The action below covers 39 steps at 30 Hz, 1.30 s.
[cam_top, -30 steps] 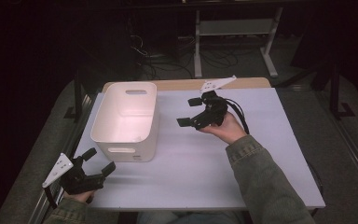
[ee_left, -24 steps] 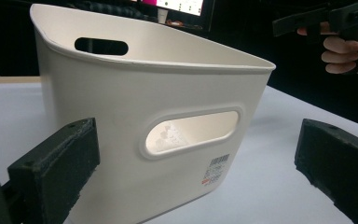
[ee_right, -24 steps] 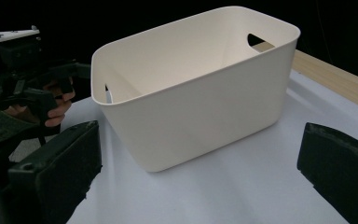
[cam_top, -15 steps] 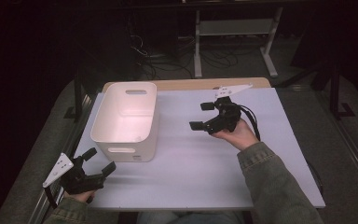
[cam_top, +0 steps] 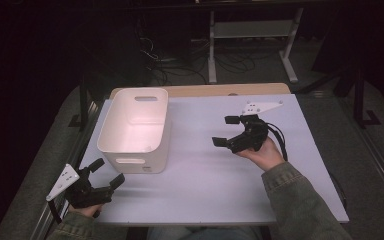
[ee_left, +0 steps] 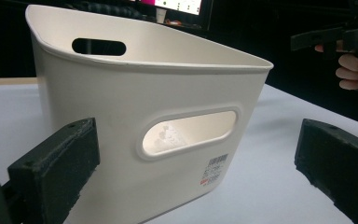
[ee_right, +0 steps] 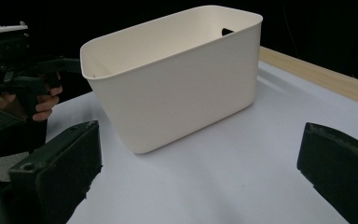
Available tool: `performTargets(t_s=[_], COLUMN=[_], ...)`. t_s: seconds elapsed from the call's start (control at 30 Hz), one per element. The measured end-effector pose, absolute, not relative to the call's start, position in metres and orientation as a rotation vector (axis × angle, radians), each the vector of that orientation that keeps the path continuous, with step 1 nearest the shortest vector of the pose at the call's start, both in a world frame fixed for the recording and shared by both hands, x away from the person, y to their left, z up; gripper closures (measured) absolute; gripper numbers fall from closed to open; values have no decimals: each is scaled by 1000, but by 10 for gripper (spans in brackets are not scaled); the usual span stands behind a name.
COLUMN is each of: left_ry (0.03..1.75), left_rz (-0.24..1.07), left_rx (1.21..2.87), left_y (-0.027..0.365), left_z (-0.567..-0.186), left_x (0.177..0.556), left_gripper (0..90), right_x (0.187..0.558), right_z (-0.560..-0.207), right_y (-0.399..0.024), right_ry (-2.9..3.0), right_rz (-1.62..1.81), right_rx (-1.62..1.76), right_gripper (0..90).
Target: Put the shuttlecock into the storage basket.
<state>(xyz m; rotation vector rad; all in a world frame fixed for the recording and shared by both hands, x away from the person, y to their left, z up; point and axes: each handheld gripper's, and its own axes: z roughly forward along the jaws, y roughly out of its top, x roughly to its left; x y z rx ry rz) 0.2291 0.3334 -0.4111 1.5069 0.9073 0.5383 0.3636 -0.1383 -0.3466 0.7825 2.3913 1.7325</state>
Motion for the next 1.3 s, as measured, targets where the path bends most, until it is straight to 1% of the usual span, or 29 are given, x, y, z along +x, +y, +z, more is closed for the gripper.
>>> performTargets(t_s=[0.7,1.3], left_ry=[910,906], left_rz=[534,530], left_rx=[1505,1492], left_y=[333,332], left_z=[-411,-411], left_x=[229,230], left_gripper=[0,0], right_x=[339,329], right_z=[-373,-390], right_y=[-175,-205], right_ry=[2257,2169], right_rz=[1737,1717], right_rx=[873,929], right_gripper=[0,0])
